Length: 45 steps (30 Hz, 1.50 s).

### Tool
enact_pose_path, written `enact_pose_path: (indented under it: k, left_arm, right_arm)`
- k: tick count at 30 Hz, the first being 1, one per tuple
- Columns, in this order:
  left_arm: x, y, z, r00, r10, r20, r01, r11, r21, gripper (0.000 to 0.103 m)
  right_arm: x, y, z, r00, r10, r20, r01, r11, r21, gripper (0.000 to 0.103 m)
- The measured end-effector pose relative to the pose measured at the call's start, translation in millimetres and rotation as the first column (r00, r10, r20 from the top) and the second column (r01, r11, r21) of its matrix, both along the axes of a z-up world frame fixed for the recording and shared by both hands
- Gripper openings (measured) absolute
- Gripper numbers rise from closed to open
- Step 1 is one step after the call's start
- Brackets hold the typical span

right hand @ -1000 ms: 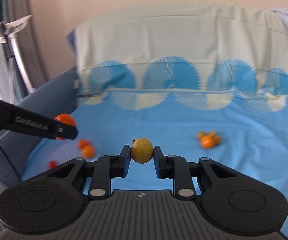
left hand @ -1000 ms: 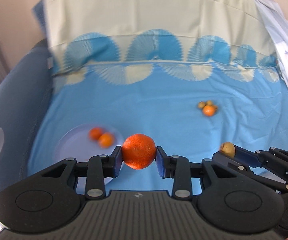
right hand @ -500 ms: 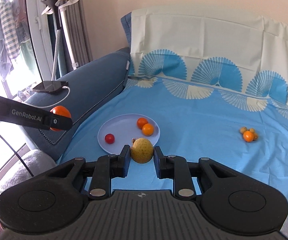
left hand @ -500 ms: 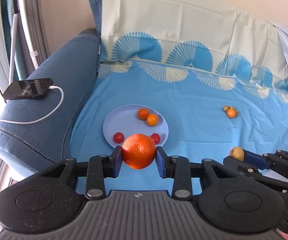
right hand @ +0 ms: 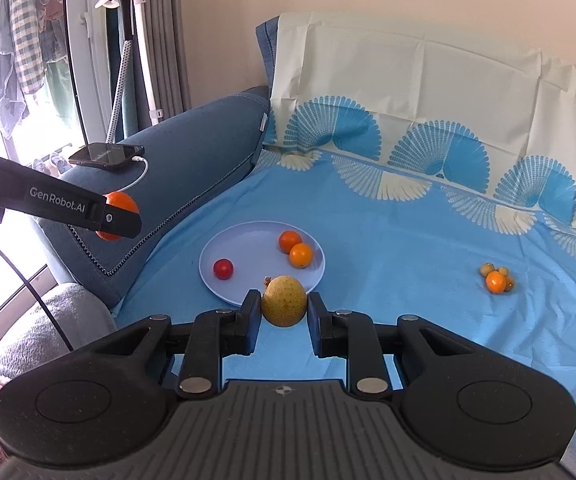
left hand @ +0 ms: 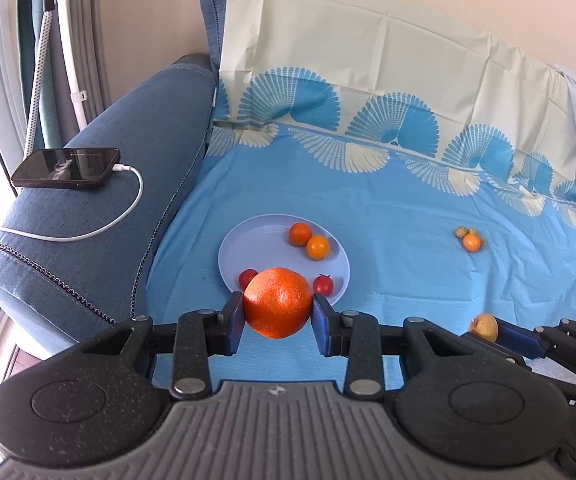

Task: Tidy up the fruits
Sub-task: 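Carry both fruits over the blue plate and open both grippers to release them, then lift both open tools back from the plate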

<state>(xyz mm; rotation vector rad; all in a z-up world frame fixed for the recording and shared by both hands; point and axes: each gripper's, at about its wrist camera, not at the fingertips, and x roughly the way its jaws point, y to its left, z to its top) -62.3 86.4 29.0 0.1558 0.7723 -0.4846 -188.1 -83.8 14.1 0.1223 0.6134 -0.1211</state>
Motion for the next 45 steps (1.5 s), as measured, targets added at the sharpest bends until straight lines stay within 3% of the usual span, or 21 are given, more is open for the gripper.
enact_pose_path:
  k: [8,14,28,37,38,39,41,43,45]
  left_arm:
    - [25,-7,-7,0.999,0.031,-0.017,-0.031,0.999,0.018,0.039]
    - [61,-24,-22,0.997,0.053,-0.055,-0.051,0.998,0.036,0.039]
    - [172,-74,-100,0.986,0.082,-0.146,-0.059,0.986,0.154,0.039]
    - [212,-98,-144,0.982,0.071,-0.178,-0.031,0.976,0.216,0.040]
    - [215,-99,-146,0.981,0.060,-0.184,-0.019,0.977,0.213,0.050]
    - [217,-99,-146,0.981,0.049,-0.189,-0.008,0.978,0.210,0.073]
    - [216,-97,-138,0.986,0.057,-0.156,-0.028,0.982,0.186,0.100]
    - [205,-90,-122,0.993,0.055,-0.102,-0.041,0.990,0.138,0.103]
    - [194,-83,-109,0.994,0.047,-0.096,-0.035,0.991,0.130,0.103]
  right_arm:
    - [16,-11,-7,1.000,-0.001,-0.013,0.001,1.000,0.025,0.026]
    - [53,-22,-20,0.999,0.016,-0.029,-0.015,0.999,0.032,0.026]
    - [177,-41,-90,0.984,0.074,-0.161,-0.067,0.997,0.043,0.026]
    - [222,-42,-128,0.968,0.102,-0.231,-0.096,0.995,0.037,0.026]
    - [227,-41,-130,0.966,0.108,-0.237,-0.102,0.994,0.035,0.026]
    - [230,-41,-132,0.964,0.117,-0.241,-0.112,0.993,0.035,0.026]
    - [232,-42,-129,0.966,0.122,-0.230,-0.118,0.993,0.030,0.030]
    - [230,-44,-121,0.970,0.119,-0.212,-0.116,0.993,0.026,0.060]
    - [221,-46,-108,0.976,0.107,-0.192,-0.103,0.994,0.029,0.071]
